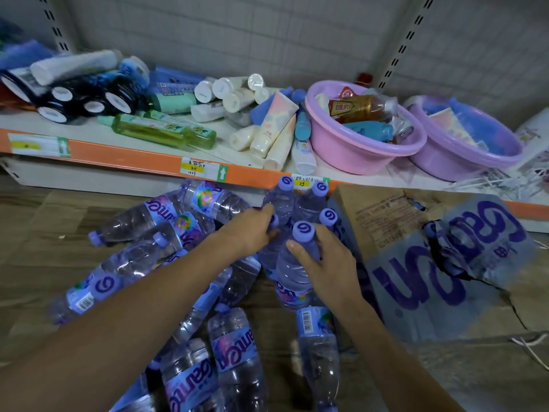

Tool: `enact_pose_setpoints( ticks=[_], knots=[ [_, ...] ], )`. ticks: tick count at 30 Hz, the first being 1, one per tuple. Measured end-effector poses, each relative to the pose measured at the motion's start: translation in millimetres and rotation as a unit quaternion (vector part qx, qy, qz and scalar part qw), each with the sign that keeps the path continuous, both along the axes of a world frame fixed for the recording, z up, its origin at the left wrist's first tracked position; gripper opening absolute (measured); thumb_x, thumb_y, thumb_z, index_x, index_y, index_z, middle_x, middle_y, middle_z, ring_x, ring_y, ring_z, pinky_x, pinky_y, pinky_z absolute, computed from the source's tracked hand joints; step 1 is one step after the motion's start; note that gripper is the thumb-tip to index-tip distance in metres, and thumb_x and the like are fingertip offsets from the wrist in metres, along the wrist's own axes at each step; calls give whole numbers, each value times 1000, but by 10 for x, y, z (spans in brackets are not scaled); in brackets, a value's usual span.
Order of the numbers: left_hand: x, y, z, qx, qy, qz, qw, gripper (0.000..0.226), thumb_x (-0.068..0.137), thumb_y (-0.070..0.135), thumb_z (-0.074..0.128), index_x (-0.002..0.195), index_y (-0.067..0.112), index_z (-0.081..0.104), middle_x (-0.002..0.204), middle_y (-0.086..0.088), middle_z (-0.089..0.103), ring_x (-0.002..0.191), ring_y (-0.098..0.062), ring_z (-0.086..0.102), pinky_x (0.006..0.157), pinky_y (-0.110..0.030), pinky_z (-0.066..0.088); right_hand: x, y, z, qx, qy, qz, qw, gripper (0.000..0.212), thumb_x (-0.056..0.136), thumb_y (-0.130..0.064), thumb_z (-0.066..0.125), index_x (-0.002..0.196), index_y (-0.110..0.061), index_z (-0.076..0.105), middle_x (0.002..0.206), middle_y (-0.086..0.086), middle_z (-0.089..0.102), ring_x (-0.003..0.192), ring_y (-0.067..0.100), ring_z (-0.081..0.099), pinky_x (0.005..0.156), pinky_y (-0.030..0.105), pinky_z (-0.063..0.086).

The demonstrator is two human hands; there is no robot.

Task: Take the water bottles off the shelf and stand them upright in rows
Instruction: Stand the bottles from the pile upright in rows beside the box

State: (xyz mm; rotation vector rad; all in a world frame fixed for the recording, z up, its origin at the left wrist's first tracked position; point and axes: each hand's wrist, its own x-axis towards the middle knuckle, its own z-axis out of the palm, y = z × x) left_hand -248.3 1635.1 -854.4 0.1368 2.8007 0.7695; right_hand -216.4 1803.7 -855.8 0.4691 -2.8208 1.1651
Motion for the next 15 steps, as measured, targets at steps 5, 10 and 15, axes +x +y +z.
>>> enact_pose_setpoints(
  ticks=[5,10,15],
  knots=[
    [-46,55,56,-13,35,-2,999,35,90,33,52,111,6,42,106,-22,57,100,-39,55,71,-36,39,37,109,36,-54,-9,-18,998,17,85,-31,63,96,-19,59,78,-6,65,72,2,61,65,19,50],
    [-109,151,78,-7,43,-21,999,34,91,31,52,111,6,41,99,-21,54,98,-38,55,67,-34,34,54,181,-16,-97,-34,-27,994,9,87,-25,62,85,-21,54,59,-14,56,57,-1,52,54,9,36],
    [-108,316,-81,53,14,-49,997,37,85,33,60,103,6,43,98,-18,59,94,-35,57,78,-43,48,266,221,-376,-94,-118,10,989,19,82,-46,61,95,-37,51,84,-12,65,79,-1,62,67,13,47]
  ],
)
